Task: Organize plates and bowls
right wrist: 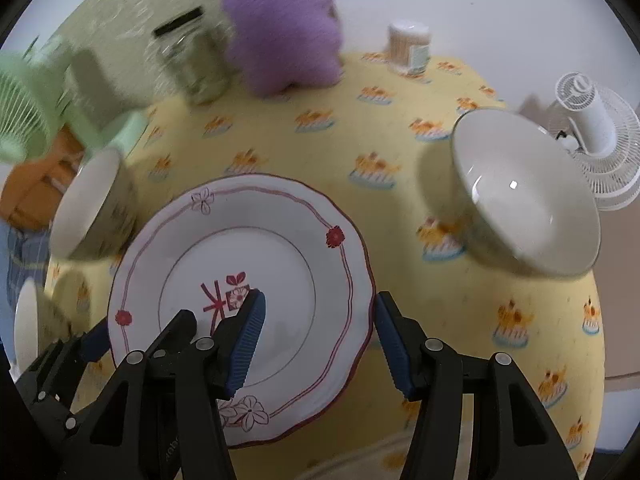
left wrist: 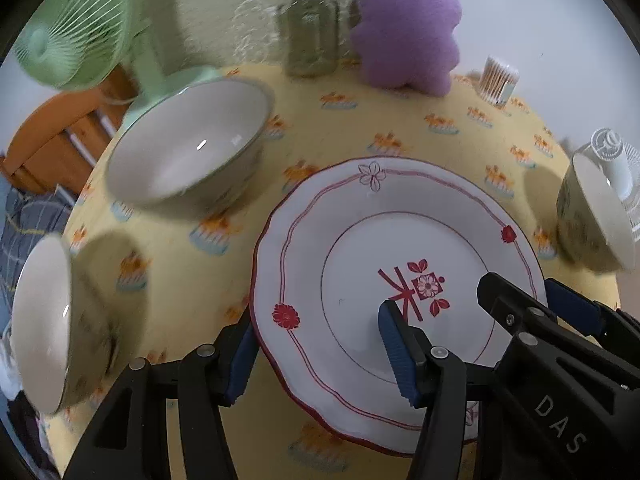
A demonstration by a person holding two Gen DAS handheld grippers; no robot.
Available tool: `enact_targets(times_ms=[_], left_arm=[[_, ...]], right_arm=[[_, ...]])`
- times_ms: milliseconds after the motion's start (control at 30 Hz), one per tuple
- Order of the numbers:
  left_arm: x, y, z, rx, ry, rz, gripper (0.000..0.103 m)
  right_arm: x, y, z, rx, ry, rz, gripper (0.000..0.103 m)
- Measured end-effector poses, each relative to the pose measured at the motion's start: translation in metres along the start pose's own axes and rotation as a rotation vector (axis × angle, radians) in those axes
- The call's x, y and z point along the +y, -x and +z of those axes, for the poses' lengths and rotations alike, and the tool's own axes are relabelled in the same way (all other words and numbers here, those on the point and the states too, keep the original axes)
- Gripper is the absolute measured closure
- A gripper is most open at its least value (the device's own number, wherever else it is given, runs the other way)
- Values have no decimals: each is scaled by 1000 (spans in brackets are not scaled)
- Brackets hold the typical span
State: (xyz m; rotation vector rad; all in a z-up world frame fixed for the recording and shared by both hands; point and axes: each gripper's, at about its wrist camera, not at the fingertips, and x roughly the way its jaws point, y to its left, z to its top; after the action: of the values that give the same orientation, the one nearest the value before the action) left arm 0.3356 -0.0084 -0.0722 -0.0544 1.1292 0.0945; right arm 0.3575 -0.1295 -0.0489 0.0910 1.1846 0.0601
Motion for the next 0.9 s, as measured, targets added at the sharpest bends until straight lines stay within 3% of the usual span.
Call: enact_targets(times_ms=[533, 900], left_arm=[[65, 30, -78, 112, 137, 27, 45], [76, 19, -67, 66, 165, 31, 43]], right_arm=[[57, 20, -71, 106, 151, 69, 44], [61, 6, -58, 64, 173, 34, 44]])
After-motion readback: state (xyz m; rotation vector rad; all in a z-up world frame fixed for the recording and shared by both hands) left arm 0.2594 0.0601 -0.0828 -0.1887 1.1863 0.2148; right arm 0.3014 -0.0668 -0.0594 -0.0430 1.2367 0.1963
